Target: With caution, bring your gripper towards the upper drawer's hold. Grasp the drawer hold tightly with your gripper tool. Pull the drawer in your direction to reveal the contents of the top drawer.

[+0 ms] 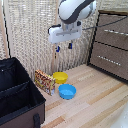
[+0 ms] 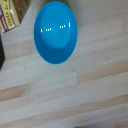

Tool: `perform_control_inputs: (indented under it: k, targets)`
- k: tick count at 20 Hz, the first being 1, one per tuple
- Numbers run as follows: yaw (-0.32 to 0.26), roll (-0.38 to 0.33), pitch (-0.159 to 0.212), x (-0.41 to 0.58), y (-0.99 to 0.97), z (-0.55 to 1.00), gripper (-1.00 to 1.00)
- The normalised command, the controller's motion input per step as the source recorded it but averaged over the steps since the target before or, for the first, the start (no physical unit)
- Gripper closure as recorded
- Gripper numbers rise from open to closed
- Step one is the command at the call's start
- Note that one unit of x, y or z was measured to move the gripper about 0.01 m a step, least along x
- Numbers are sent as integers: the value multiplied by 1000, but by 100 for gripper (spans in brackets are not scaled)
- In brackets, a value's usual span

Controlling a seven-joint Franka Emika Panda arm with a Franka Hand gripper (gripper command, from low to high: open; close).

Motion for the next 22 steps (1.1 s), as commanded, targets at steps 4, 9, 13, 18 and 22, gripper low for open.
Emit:
perform_control_inputs:
  k: [4, 9, 13, 18, 22]
  targets:
    - [123, -314, 0, -9, -115, 153, -100]
    - [139, -344, 0, -47, -163, 7, -100]
    - [116, -352, 0, 0, -134, 5, -100]
    - [110, -360, 0, 0, -126, 0, -100]
    - [98, -369, 0, 30, -90, 1, -100]
